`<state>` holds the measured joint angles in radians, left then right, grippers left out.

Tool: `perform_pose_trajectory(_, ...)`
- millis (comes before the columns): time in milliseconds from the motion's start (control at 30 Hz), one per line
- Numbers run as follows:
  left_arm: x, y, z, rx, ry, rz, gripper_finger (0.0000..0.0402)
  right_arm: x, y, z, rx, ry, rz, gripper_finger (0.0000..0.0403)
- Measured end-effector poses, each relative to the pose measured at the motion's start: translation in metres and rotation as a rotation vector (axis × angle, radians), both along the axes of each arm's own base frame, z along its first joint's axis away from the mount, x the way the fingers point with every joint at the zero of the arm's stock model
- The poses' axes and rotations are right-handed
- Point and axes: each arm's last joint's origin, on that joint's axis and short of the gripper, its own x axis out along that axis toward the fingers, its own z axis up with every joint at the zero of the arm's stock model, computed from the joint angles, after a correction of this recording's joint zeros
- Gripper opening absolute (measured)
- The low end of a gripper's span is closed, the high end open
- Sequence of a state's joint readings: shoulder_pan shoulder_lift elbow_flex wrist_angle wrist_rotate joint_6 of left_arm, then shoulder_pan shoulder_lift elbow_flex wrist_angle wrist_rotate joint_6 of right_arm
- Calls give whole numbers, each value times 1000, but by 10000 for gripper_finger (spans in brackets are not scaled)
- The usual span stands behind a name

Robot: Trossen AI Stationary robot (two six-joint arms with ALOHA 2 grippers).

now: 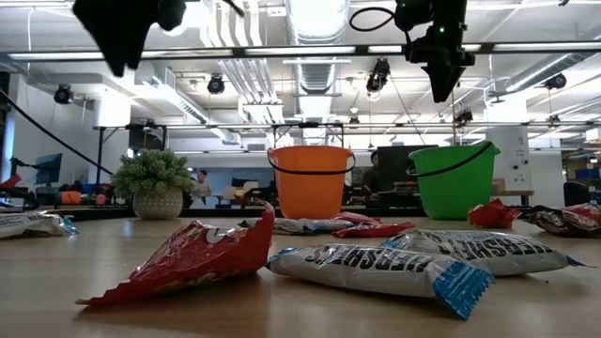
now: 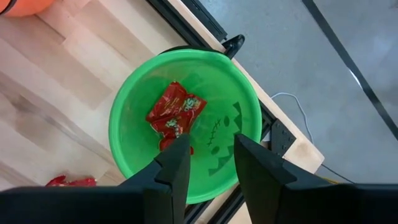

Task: Organize candy in baskets
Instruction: Put the red candy into the green bucket

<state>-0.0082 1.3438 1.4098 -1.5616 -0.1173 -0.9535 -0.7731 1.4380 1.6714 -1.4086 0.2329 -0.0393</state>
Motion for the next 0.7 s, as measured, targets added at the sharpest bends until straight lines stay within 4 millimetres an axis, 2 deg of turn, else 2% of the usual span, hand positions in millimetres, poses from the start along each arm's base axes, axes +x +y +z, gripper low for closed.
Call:
perform_pose_trajectory(300,-3,-14,-36,-12,54,152,183,0,1,0,6,0,2,114)
perform_pose_trajectory(533,5,-38,-57,-141,4,78,183,-2,2,-1,21,26,25,109)
perform_pose_trajectory(700,-4,-62,-65,-200,62,45,183,-2,2,-1,21,26,26,107)
